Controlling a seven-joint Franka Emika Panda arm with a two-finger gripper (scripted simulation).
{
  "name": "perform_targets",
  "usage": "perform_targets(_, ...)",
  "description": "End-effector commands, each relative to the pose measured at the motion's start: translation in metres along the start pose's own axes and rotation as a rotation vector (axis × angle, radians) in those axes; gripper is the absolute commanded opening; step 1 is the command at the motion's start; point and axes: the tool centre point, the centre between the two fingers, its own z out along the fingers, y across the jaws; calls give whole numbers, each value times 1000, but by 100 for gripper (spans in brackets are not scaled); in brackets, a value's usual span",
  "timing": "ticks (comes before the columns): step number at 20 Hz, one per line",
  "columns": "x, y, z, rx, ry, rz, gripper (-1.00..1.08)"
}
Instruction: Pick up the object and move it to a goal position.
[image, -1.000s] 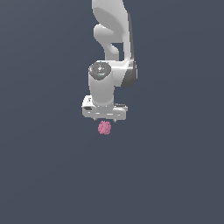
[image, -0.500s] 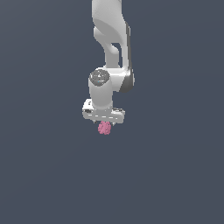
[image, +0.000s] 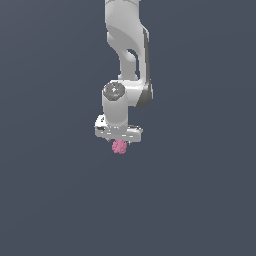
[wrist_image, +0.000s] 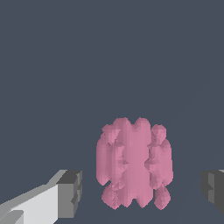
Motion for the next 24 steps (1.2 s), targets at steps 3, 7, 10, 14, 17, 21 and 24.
perform_targets(3, -1, 0, 20, 0, 0, 1, 100)
perform_targets(7, -1, 0, 37, 0, 0, 2, 100)
perform_targets(10, -1, 0, 42, 0, 1, 2, 100)
perform_targets(14, 0, 0, 43, 0, 1, 2, -100)
perform_targets(17, 0, 0, 43, 0, 1, 2, -100)
perform_targets(21, 0, 0, 43, 0, 1, 2, -100)
perform_targets(24, 0, 0, 42, 0, 1, 2, -100)
